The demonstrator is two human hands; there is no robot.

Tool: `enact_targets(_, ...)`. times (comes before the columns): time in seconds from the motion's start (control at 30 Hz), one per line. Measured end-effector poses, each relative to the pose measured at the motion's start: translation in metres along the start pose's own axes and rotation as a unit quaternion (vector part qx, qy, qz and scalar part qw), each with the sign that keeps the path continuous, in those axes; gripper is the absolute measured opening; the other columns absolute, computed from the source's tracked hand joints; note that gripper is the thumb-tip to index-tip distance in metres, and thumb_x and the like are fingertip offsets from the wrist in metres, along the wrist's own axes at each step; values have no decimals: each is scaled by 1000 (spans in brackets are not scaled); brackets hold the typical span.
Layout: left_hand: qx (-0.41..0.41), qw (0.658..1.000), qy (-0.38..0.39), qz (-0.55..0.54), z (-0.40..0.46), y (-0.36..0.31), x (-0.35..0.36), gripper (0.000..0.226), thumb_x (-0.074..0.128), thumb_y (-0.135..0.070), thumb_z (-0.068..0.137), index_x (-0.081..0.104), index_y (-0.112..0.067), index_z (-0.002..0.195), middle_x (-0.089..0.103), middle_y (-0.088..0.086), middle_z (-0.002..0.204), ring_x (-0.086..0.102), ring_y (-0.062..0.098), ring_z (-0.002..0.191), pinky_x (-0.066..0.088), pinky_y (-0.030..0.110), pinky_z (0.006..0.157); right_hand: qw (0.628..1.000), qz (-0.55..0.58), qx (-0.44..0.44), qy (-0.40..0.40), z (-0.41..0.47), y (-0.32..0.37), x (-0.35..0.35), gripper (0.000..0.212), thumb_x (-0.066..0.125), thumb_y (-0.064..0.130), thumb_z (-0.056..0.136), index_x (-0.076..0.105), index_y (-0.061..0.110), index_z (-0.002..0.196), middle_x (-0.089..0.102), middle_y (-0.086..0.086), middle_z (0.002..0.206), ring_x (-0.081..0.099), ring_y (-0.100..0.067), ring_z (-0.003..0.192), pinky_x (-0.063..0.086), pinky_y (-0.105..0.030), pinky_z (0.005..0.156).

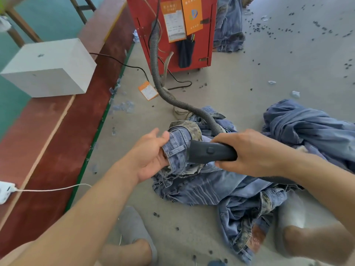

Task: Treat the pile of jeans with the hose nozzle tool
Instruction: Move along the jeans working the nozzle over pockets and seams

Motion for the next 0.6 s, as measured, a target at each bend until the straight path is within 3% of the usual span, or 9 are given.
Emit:
enact_targets(0.13, 13, 1000, -1, 17, 1, 0, 7, 71, 46, -14, 110, 3, -25, 165, 51, 8, 154, 77, 22, 95, 62, 43, 65, 998, 27, -47, -30, 5, 20, -6, 22, 71, 37, 90, 67, 32, 111, 68, 12, 77, 63, -6, 73, 47, -22, 63)
enact_targets(0.27, 22, 999, 11, 31, 0, -7, 9, 68, 41, -13, 111, -1, -15, 164, 58, 19, 146, 76, 23, 87, 62, 44, 67, 997, 51, 7, -65, 3, -5, -31, 19, 73, 41, 87, 64, 42, 105, 68, 16, 78, 63, -1, 73, 47, -19, 63)
enact_targets(0.33, 33, 999, 23, 27, -3, -14, 13, 67, 39, -12, 111, 0, -13, 165, 59, 20, 145, 75, 26, 94, 62, 49, 75, 998, 31, 34, -45, 1, -18, -32, 20, 73, 40, 87, 66, 40, 106, 68, 15, 75, 63, -1, 71, 47, -22, 62)
enact_targets(0.4, 27, 998, 48, 25, -4, -16, 19, 66, 38, -17, 111, 0, -11, 165, 55, 18, 149, 69, 33, 115, 53, 62, 96, 999, 9, 30, -20, 1, -14, -22, 20, 73, 37, 88, 68, 36, 108, 67, 15, 73, 62, -1, 70, 44, -20, 60)
enact_targets(0.43, 14, 997, 70, 36, -6, -14, 24, 63, 37, -23, 112, 5, -10, 164, 53, 18, 151, 63, 37, 125, 44, 68, 104, 1000, 3, 18, -15, 1, -7, -15, 22, 73, 37, 89, 69, 34, 111, 67, 14, 75, 62, -2, 71, 45, -21, 61)
enact_targets(0.5, -30, 991, 117, 52, -8, -4, 35, 59, 32, -38, 110, 26, -7, 160, 56, 21, 147, 58, 40, 129, 37, 66, 111, 1000, 4, -17, -24, 4, 13, -6, 29, 72, 41, 90, 67, 34, 117, 70, 13, 84, 63, -4, 74, 49, -23, 67)
enact_targets(0.6, -42, 988, 142, 50, -10, -1, 41, 63, 26, -49, 108, 53, -3, 142, 63, 24, 127, 59, 39, 111, 45, 53, 92, 994, 45, -36, -89, 5, 26, -19, 34, 70, 49, 89, 64, 35, 120, 69, 17, 86, 63, 4, 77, 49, -16, 69)
Point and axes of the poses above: each hand's wrist, its own z-axis towards the middle knuckle, its own x-axis out of the palm, y = z × x, the point moved 9 cm from there along z, towards the middle knuckle
